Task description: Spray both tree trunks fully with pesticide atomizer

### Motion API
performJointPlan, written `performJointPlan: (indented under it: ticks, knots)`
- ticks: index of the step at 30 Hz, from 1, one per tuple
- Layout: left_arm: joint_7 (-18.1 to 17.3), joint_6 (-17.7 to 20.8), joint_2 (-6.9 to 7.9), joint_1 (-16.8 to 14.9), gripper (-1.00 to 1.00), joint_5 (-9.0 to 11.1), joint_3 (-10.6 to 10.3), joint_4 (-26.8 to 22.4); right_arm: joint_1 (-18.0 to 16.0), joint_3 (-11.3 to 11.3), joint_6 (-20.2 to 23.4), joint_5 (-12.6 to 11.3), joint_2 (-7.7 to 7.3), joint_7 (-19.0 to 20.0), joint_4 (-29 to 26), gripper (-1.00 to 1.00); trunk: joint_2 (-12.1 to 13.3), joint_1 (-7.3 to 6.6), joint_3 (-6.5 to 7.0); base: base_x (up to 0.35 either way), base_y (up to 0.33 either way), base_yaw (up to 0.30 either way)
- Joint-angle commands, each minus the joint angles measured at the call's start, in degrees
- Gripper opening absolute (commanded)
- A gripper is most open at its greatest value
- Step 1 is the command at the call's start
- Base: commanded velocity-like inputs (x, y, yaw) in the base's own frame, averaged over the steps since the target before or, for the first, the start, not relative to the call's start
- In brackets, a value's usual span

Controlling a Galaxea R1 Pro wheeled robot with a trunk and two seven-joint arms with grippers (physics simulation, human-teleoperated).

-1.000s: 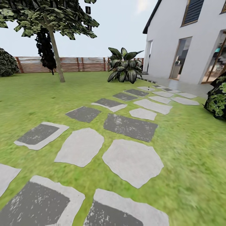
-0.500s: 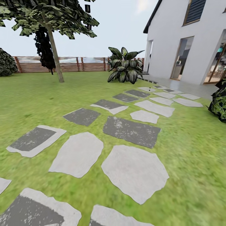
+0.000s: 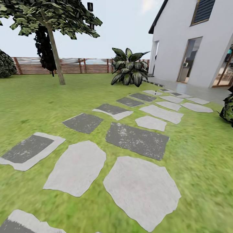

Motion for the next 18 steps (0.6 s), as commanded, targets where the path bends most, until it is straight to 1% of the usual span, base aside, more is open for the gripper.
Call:
performJointPlan:
  ticks: [1,5,11,18]
  knots:
    - [-0.59,-0.07,0.1,-0.03,1.0,0.52,0.32,0.06,-0.03,-0.04,-0.43,0.08,-0.01,-0.02,0.11,1.0,-0.02,0.02,-0.05,0.34,0.0,0.0]
    - [-0.58,-0.08,0.24,-0.03,1.0,0.51,0.31,-0.01,-0.03,-0.3,-0.68,0.03,-0.1,-0.02,0.07,1.0,-0.02,0.02,-0.14,0.34,0.0,0.0]
    - [-0.57,-0.15,-0.07,-0.03,1.0,0.51,0.27,-0.24,-0.03,-0.48,-0.71,0.03,-0.27,-0.07,-0.01,1.0,-0.02,0.02,-0.61,0.34,0.0,0.0]
    - [-0.53,-0.06,0.23,-0.13,1.0,0.62,0.29,-0.93,-0.03,-0.52,-0.78,0.03,-0.52,-0.03,-0.16,1.0,-0.02,0.02,-1.25,0.34,0.0,0.0]
